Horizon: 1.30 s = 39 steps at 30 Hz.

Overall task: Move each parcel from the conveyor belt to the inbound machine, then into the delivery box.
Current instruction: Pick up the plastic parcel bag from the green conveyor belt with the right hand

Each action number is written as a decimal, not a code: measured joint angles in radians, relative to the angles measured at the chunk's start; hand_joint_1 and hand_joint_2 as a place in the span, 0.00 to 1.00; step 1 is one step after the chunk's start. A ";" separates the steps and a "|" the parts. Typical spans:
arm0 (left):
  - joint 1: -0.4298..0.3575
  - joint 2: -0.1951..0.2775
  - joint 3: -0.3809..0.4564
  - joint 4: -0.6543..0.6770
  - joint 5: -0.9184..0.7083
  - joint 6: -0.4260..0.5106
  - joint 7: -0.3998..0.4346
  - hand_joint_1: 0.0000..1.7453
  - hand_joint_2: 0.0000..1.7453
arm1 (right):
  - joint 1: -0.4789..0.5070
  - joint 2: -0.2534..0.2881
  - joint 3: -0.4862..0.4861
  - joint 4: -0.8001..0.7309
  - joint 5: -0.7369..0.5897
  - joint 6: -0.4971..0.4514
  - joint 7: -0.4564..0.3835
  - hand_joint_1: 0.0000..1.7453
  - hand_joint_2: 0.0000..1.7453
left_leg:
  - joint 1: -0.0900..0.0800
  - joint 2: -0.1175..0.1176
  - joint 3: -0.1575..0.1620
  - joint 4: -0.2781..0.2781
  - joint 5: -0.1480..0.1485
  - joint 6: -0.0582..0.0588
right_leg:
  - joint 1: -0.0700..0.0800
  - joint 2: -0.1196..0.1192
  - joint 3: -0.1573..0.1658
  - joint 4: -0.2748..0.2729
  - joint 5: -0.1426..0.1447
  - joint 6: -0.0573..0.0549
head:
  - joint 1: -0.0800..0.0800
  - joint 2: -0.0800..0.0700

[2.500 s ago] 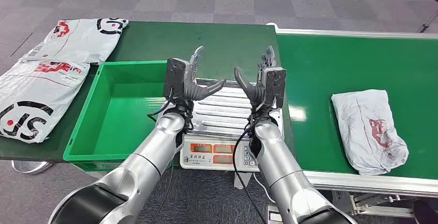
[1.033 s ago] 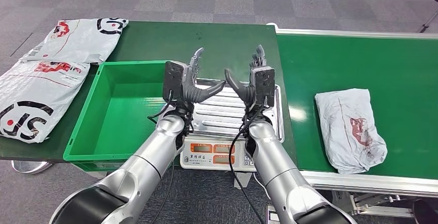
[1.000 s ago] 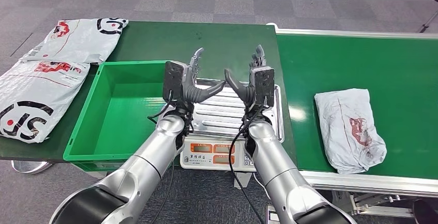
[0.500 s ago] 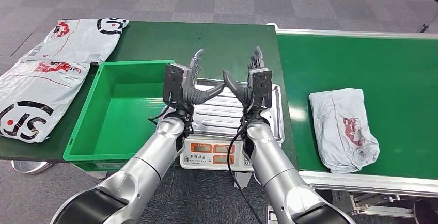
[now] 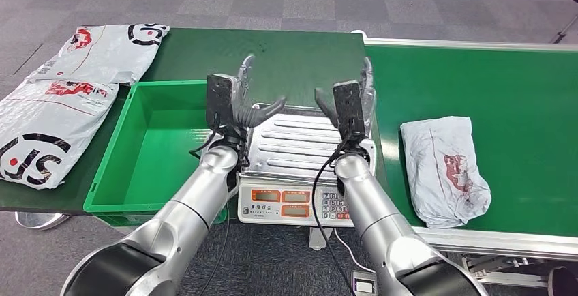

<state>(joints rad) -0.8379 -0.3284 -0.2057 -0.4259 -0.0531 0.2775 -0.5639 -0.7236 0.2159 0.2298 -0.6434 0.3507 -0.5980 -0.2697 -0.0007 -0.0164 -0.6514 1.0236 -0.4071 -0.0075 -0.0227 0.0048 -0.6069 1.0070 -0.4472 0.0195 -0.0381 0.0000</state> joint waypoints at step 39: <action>0.048 0.130 0.177 -0.064 -0.034 0.056 -0.015 0.00 1.00 | 0.083 -0.426 0.049 0.200 1.088 0.194 0.846 0.00 1.00 | 0.000 -0.001 0.000 0.000 0.000 0.000 | 0.000 -0.001 0.000 0.000 0.000 0.000 | 0.000 0.000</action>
<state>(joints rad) -0.7895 -0.1988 -0.0286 -0.4898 -0.0873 0.3336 -0.5791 -0.6403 -0.2099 0.2789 -0.4438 1.4390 -0.4038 0.5766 -0.0011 -0.0173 -0.6514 1.0237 -0.4071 -0.0071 -0.0230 0.0041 -0.6065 1.0068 -0.4470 0.0200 -0.0381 0.0000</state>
